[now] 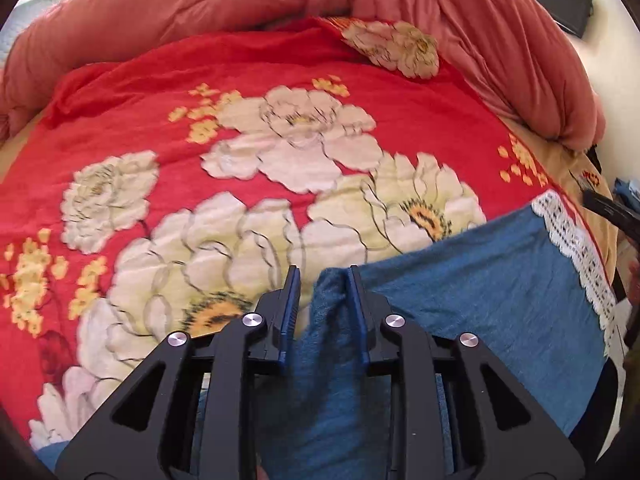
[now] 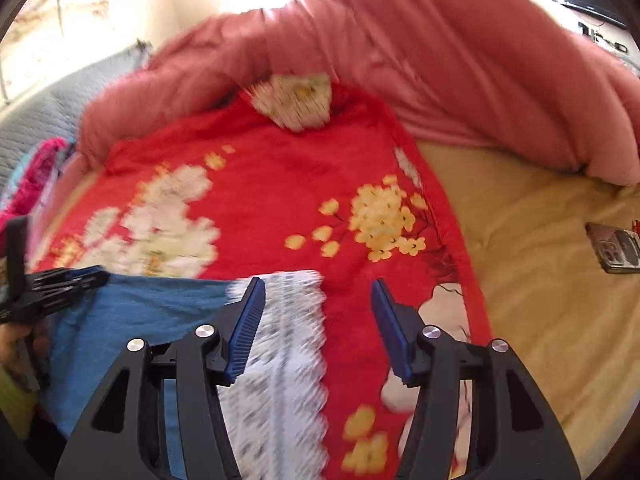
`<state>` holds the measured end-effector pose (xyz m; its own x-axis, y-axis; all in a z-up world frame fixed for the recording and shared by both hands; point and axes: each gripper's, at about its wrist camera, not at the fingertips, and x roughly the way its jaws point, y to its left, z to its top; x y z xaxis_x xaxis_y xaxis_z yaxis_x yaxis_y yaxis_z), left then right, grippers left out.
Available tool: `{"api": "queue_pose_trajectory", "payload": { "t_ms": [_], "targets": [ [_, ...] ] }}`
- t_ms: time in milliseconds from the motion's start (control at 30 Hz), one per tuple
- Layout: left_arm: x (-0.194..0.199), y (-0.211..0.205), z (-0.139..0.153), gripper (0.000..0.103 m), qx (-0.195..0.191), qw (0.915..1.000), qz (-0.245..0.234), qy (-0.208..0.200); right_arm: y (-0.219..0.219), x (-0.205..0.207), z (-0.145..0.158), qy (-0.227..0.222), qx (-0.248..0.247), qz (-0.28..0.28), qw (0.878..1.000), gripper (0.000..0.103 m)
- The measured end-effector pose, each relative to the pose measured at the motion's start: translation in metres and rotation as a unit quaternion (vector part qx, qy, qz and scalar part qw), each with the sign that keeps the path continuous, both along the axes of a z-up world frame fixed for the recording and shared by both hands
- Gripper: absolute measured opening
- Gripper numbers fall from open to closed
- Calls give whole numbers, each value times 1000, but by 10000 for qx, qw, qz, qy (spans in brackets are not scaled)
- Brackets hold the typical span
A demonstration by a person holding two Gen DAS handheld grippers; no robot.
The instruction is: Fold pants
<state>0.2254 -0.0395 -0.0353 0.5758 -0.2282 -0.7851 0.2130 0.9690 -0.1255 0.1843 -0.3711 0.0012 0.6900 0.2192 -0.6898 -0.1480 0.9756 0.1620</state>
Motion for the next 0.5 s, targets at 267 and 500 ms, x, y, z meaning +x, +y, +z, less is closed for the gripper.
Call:
{"api": "queue_pose_trajectory", "payload": {
  "t_ms": [267, 500],
  "targets": [
    [-29, 2, 36, 31, -132, 9992, -106, -349, 35, -76, 16, -318, -115, 368, 9988, 55],
    [-67, -27, 37, 43, -198, 9974, -634, -275, 76, -111, 1, -150, -218, 709, 9971, 55]
  ]
}}
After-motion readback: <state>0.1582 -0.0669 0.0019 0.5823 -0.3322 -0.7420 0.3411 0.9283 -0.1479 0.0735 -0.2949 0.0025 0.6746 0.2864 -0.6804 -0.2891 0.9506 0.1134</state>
